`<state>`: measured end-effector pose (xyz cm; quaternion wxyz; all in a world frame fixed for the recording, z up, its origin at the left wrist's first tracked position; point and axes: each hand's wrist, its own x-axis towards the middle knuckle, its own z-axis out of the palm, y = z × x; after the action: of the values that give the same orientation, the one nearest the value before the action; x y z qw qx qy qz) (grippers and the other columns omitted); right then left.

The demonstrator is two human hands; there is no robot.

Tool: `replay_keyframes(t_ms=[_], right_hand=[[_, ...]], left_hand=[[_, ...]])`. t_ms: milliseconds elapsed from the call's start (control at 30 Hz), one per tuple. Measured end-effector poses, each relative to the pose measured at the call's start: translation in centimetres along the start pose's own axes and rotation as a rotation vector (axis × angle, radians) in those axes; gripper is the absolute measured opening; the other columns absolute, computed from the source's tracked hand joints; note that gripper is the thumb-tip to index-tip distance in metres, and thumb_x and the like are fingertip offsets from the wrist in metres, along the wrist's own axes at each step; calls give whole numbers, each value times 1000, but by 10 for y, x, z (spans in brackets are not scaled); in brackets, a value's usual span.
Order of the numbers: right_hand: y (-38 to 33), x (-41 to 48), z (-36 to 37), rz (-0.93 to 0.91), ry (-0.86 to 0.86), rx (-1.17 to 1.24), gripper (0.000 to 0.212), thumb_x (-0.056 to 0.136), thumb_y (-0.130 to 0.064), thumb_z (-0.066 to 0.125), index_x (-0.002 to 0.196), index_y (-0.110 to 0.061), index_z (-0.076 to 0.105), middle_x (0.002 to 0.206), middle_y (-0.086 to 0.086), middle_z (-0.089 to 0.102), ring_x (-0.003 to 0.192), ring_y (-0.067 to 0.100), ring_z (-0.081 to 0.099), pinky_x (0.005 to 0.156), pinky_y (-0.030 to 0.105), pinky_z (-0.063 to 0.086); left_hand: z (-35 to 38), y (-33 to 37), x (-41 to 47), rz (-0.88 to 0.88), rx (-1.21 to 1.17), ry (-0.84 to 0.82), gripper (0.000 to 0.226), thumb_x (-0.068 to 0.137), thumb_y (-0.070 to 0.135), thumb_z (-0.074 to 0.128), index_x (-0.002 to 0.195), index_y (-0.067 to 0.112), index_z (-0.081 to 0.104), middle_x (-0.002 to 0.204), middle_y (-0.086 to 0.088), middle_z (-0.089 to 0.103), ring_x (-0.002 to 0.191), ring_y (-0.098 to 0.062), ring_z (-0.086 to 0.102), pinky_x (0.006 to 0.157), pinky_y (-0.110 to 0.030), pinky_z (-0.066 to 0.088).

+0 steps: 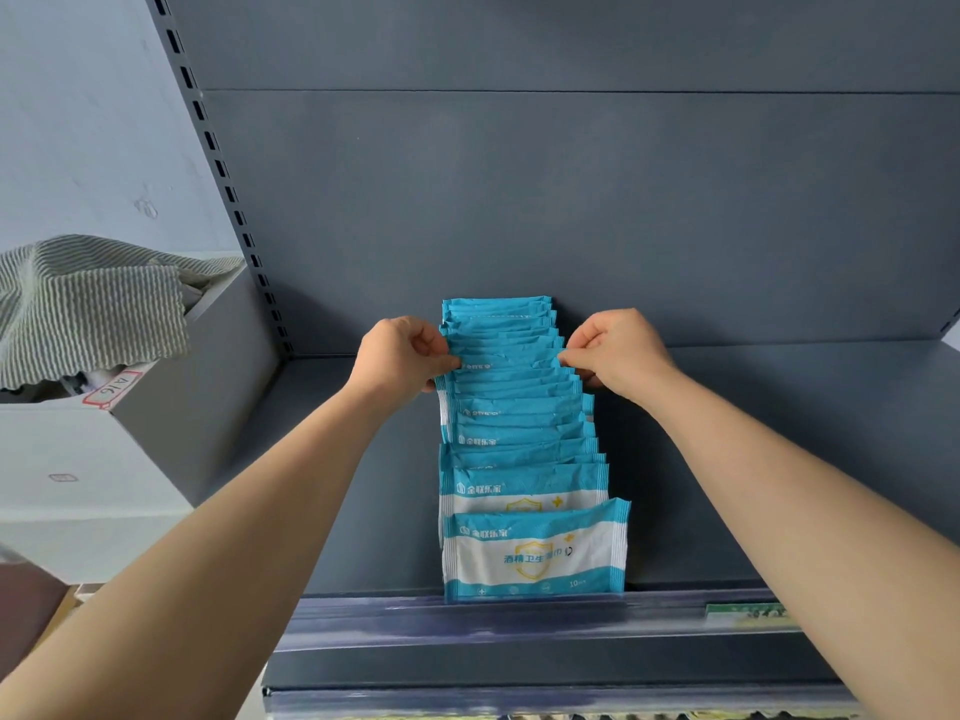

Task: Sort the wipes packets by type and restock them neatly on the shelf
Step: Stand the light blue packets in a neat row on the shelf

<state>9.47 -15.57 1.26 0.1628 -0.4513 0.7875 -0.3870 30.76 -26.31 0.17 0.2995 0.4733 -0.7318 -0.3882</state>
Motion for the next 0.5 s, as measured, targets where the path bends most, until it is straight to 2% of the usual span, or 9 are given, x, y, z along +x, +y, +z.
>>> replay_keyframes(t_ms=[100, 167, 300, 400, 500], right_hand=[[-1, 0, 0, 9, -34, 0, 7, 78, -15, 76, 75, -14, 70, 75, -1, 71, 74, 17, 70, 74, 39, 60], [1, 1, 2, 5, -42, 11, 6, 80, -12, 73, 75, -14, 71, 77, -2, 72, 76, 17, 70, 76, 40, 59], [3, 4, 4, 0, -48, 28, 6, 81, -10, 71, 78, -15, 71, 80, -2, 72, 79, 16, 69, 78, 40, 59], [2, 4, 4, -4, -52, 54, 7, 81, -10, 69, 79, -15, 71, 80, 0, 72, 79, 17, 69, 78, 40, 59], [-2, 4, 5, -31, -52, 71, 6, 84, -13, 65, 82, -16, 70, 80, 0, 73, 78, 13, 70, 77, 40, 59]], left_hand=[[-1, 1, 0, -20, 44, -52, 14, 80, 10, 77, 90, 3, 69, 87, -13, 71, 59, -18, 65, 52, -22, 57], [-2, 3, 1, -36, 27, -56, 17, 80, 8, 77, 92, 3, 67, 85, -12, 70, 60, -22, 67, 50, -25, 58], [-1, 4, 2, -28, 2, -85, 10, 82, 3, 73, 89, -1, 67, 86, -16, 72, 68, -26, 72, 59, -29, 60], [-2, -1, 2, -13, -2, -91, 8, 85, 2, 69, 81, 1, 63, 83, -13, 73, 68, -21, 73, 64, -27, 60], [-3, -2, 0, 8, 24, -84, 13, 88, 2, 64, 79, 5, 56, 76, -6, 72, 61, -10, 71, 54, -17, 54]])
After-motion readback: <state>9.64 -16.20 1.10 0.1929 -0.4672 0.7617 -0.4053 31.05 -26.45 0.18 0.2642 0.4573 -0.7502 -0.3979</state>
